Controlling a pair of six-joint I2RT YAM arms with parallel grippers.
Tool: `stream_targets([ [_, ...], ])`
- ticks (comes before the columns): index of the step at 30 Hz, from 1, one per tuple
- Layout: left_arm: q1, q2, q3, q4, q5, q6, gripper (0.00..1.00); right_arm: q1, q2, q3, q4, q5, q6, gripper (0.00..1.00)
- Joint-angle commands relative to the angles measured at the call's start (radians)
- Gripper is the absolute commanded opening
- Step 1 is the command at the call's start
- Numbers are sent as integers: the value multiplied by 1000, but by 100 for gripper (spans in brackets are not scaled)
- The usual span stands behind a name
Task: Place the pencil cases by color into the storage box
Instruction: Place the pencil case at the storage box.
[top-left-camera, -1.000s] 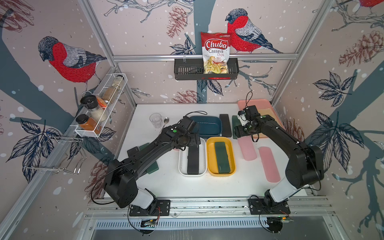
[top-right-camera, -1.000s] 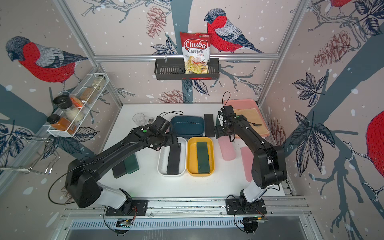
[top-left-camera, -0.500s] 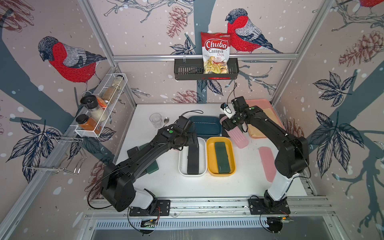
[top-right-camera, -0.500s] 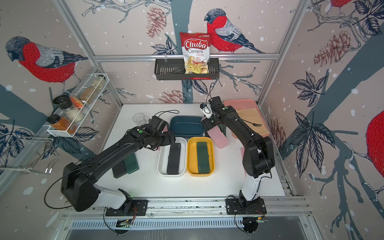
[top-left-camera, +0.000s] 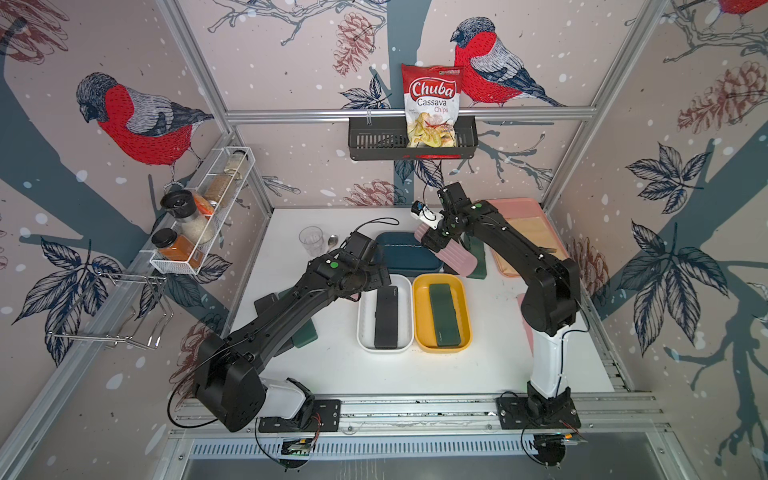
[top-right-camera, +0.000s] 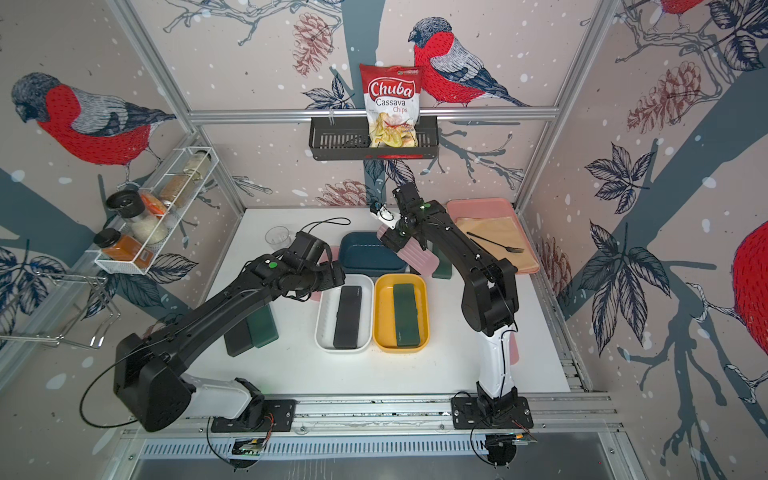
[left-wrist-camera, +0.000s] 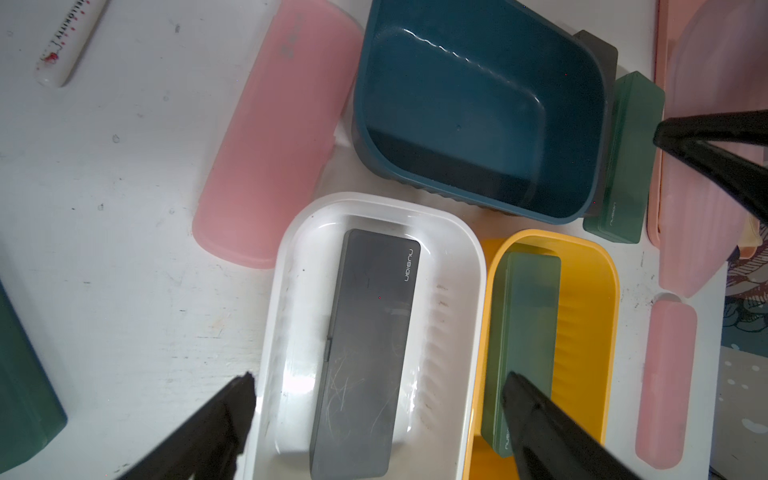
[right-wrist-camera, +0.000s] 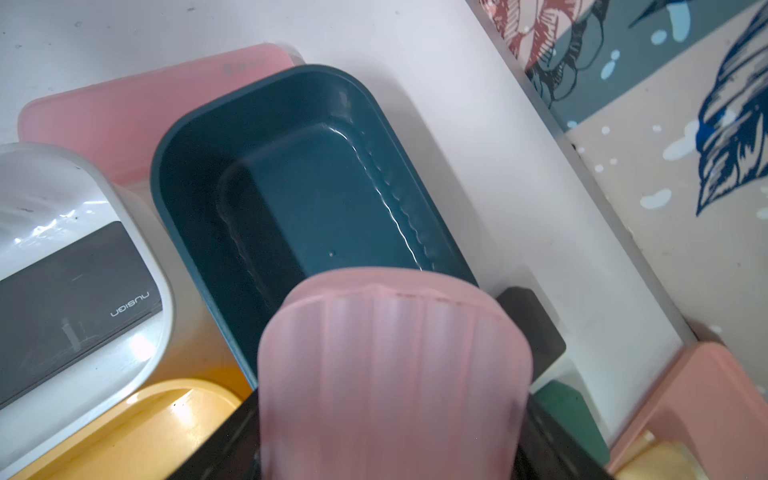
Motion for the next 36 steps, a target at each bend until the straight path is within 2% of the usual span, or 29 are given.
stream_targets([
  [1, 6, -16, -9, 1, -30, -18, 97, 16, 28, 45, 7, -50, -68, 62],
  [18, 18, -89, -57, -42, -63, -64, 96, 45, 127, 142, 171, -316, -213, 61],
  [27, 20, -154, -107, -42, -80, -109, 96, 39, 228, 217, 190, -385, -276, 61],
  [36, 20, -199, -135, -61, -100, -131, 96, 25, 297, 226, 202, -393, -302, 62],
])
